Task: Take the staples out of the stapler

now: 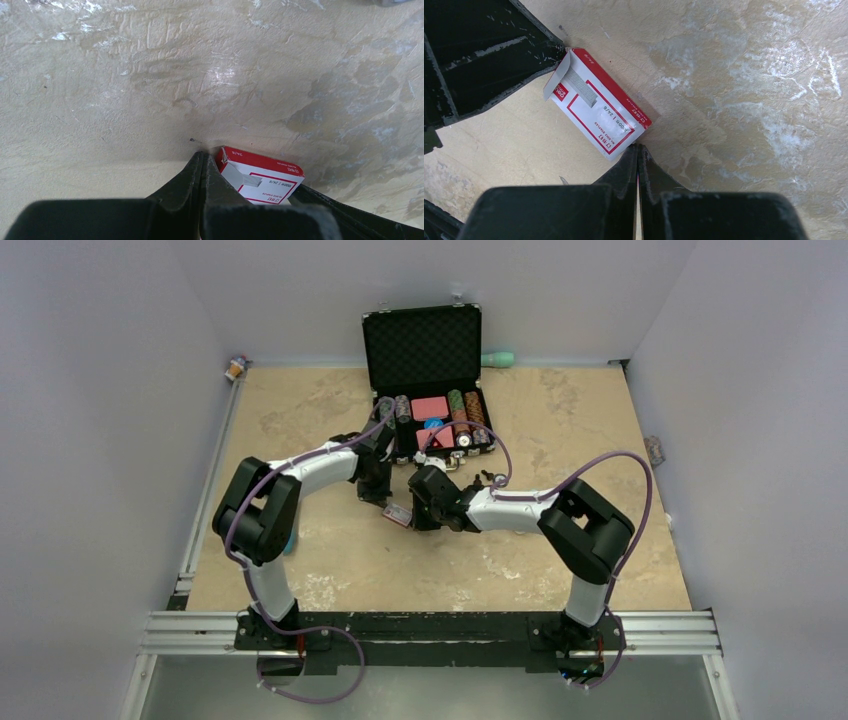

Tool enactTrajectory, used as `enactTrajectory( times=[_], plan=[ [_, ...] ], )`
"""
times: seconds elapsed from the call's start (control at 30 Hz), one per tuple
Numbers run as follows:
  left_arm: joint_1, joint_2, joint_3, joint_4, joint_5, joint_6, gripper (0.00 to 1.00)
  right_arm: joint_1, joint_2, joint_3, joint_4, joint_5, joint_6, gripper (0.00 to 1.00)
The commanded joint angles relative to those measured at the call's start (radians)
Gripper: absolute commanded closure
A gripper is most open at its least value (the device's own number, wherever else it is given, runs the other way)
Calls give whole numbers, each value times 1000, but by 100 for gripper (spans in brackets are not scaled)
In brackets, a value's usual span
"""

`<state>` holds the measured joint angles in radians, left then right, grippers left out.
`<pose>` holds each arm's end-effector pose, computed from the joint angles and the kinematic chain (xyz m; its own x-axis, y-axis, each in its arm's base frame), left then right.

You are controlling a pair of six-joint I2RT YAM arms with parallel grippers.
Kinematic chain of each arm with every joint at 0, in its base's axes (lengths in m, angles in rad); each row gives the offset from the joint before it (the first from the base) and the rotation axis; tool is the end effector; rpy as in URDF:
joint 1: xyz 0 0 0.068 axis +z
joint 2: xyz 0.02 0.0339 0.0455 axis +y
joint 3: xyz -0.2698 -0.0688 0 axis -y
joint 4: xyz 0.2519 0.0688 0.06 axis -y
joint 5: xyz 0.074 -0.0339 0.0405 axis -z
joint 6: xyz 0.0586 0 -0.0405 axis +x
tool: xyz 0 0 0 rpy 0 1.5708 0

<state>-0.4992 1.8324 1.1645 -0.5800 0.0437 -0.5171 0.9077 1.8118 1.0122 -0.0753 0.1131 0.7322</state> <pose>0.3208 -0.1778 0.1395 -0.9662 -0.0357 -0.2553 0.0147 0.9811 -0.1929 0.2439 0.3015 0.1352 -0.8451 -0.0028 -0.5347 -0.2334 0.9016 0.3641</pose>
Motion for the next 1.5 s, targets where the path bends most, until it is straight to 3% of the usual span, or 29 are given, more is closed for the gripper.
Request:
enactTrajectory(
  times=[0.0,0.7,1.07,1.3,1.4,1.47],
  plan=[
    [-12,-4,-37,1,39,-29,100,-5,16,25,-17,17,-18,100],
    [-24,-109,-116,-9,62,-86,100,-4,-14,-6,-43,46,-19,100],
    [-37,-245,-170,-59,1,-108,100,-4,-53,-13,-82,70,-17,100],
    [-36,-417,-188,-102,-75,-109,91,-4,-137,-26,-120,84,-26,100],
    [-36,-511,-192,-133,-97,-100,88,-4,-198,-34,-138,90,-30,94],
    [-37,-570,-194,-150,-89,-81,87,-5,-249,-38,-147,88,-39,85]
  ],
)
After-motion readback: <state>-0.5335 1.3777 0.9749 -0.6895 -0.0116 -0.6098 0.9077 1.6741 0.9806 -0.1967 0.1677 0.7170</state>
